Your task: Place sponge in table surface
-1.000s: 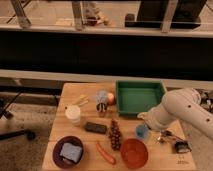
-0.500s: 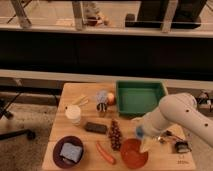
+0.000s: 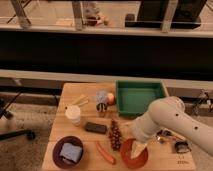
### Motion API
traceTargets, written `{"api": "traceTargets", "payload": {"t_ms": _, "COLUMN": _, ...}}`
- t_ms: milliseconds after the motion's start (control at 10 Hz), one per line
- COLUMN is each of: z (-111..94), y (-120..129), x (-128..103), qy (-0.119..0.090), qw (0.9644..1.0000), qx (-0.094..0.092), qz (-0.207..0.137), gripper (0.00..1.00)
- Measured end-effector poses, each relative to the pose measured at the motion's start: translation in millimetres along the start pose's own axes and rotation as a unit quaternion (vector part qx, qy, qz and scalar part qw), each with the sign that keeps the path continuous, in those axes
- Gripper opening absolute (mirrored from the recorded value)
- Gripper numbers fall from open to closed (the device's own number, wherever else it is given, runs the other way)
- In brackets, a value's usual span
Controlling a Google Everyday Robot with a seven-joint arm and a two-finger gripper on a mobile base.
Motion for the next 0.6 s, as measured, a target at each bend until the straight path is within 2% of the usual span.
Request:
{"api": "traceTargets", "payload": {"t_ms": 400, "z": 14, "y": 14, "x": -28, "qy": -0.015, "qw": 0.9994, "qx": -0.014, "qz": -0.027, "gripper": 0.80}}
{"api": "traceTargets", "payload": {"t_ms": 600, "z": 20, "y": 17, "x": -37, "qy": -0.015, "qw": 0.9993, "qx": -0.015, "qz": -0.032, "gripper": 0.80}}
